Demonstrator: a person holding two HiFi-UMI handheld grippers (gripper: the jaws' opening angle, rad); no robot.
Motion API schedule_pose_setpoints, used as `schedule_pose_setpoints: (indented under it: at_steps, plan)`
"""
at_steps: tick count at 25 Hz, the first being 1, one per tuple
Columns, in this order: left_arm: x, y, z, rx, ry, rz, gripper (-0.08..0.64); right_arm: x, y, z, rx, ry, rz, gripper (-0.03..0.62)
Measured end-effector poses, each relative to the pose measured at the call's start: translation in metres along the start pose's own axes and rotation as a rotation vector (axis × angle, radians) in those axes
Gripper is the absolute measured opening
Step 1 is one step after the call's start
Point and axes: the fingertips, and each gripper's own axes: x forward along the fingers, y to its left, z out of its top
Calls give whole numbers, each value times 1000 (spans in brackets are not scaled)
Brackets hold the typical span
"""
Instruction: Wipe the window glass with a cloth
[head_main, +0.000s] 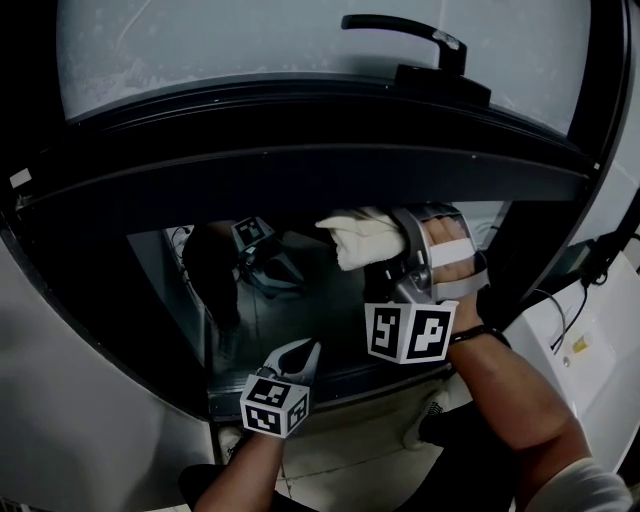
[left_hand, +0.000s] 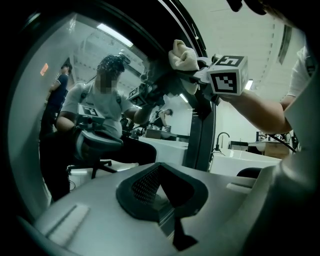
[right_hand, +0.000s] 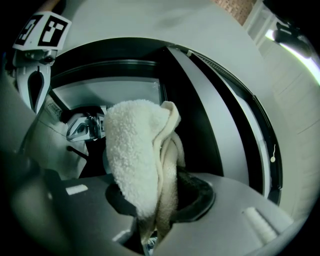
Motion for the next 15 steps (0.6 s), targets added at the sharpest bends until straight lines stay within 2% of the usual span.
schedule_pose_setpoints:
  at_steps: [15]
  plan:
    - [0,0,-1,-3,3,-1,17,-6,23,2,-3,-1,-20,101]
